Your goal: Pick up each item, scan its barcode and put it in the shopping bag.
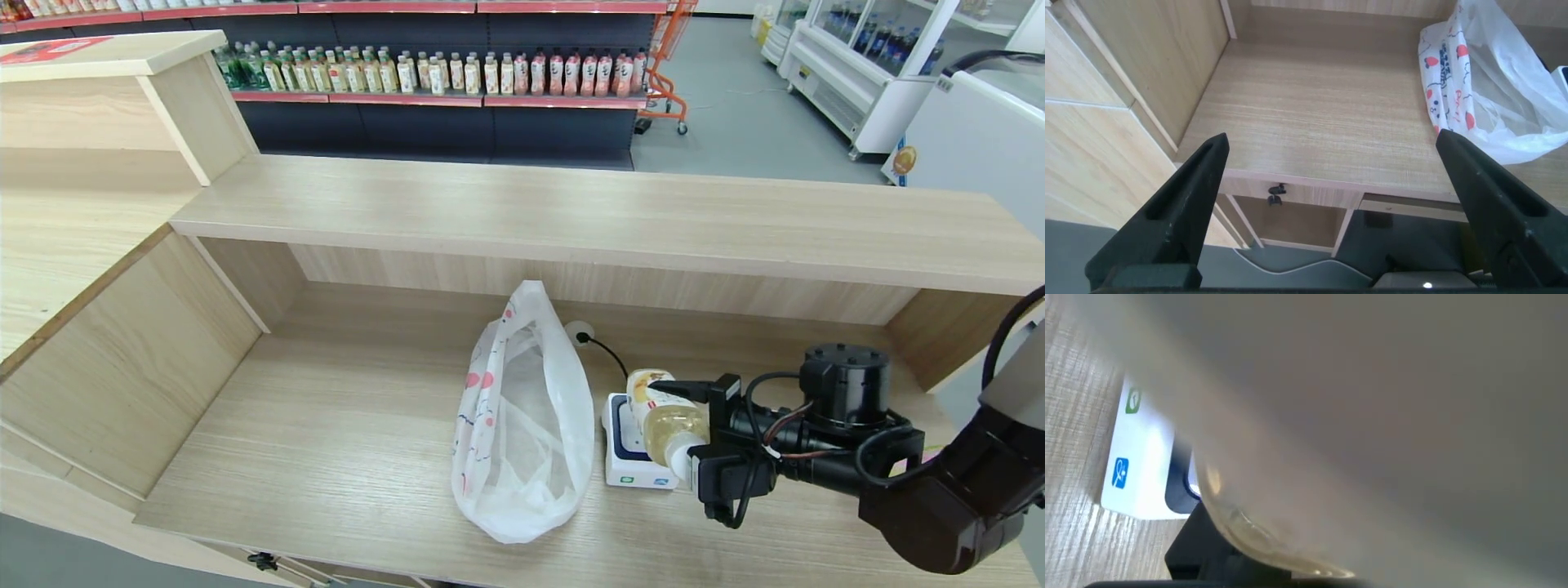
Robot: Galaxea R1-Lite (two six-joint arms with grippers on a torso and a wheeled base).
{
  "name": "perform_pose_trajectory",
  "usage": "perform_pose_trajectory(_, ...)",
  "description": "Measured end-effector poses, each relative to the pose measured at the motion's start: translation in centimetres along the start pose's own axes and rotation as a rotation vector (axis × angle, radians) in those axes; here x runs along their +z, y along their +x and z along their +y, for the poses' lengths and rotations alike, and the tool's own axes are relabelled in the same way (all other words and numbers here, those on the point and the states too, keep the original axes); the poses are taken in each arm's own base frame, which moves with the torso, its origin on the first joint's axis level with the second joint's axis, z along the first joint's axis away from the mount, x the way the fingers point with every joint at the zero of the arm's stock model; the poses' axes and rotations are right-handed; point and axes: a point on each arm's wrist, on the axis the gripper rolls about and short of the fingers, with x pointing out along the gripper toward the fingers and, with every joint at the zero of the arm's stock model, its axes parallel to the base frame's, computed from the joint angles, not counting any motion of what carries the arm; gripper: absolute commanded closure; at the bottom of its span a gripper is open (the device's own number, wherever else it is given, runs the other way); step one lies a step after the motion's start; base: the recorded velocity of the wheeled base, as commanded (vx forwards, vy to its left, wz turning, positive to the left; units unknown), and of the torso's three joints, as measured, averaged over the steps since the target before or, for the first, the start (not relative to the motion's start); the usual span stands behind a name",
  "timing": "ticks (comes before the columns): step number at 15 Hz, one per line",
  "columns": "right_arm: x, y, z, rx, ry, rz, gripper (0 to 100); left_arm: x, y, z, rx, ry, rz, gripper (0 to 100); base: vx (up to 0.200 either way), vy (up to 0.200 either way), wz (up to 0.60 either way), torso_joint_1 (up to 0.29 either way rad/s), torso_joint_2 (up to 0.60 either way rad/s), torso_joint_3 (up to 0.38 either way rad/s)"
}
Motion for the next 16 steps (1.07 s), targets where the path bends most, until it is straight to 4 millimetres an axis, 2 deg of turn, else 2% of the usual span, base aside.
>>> perform_pose_trajectory(5,0.1,1.1,1.1,0.024,0.01,-0.017,100,0.0,0.0,0.0,0.0,0.0,0.0,0,0.0,0.0,0.0,0.0,0.0,0.0)
perform_pose_trajectory(16,-0.3,2.2,1.5,0.0,-0.003,-0.025,100,0.0,0.0,0.0,0.0,0.0,0.0,0,0.0,0.0,0.0,0.0,0.0,0.0)
